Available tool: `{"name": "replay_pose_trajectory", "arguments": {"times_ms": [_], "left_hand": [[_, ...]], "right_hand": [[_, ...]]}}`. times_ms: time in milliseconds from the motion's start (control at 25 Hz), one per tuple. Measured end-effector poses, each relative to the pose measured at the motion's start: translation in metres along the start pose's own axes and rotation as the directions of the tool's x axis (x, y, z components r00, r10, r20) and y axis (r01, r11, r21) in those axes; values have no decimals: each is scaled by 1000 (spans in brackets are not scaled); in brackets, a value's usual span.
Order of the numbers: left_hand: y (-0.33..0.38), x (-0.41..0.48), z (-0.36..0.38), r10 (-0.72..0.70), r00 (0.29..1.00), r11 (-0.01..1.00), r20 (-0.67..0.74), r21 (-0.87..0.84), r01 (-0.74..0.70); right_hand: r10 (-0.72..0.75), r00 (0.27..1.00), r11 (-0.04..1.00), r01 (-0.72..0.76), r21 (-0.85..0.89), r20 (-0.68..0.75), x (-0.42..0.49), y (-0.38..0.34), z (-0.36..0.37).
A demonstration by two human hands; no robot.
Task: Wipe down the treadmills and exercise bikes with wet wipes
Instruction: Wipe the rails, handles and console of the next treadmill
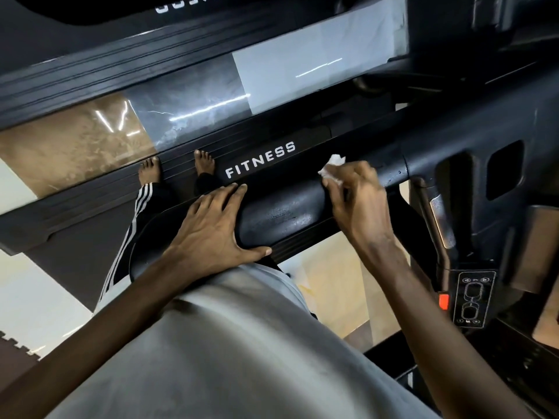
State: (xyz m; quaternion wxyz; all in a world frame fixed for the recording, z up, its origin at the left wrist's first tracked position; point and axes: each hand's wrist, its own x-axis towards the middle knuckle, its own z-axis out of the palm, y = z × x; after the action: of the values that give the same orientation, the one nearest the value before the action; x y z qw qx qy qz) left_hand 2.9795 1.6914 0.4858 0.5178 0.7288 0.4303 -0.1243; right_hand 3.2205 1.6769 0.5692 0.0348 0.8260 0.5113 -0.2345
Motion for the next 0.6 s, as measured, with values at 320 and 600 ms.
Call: {"name": "replay_pose_trajectory", "arguments": {"times_ms": [320, 600], "left_hand": [[18, 2, 2, 96, 994, 995, -52, 4, -96], [57, 30, 8, 147, 986, 988, -75, 56, -143]], "right_hand": [[114, 977, 991, -99, 94, -178, 4, 43, -15], [-116, 977, 986, 135, 95, -181, -23, 48, -2]]}}
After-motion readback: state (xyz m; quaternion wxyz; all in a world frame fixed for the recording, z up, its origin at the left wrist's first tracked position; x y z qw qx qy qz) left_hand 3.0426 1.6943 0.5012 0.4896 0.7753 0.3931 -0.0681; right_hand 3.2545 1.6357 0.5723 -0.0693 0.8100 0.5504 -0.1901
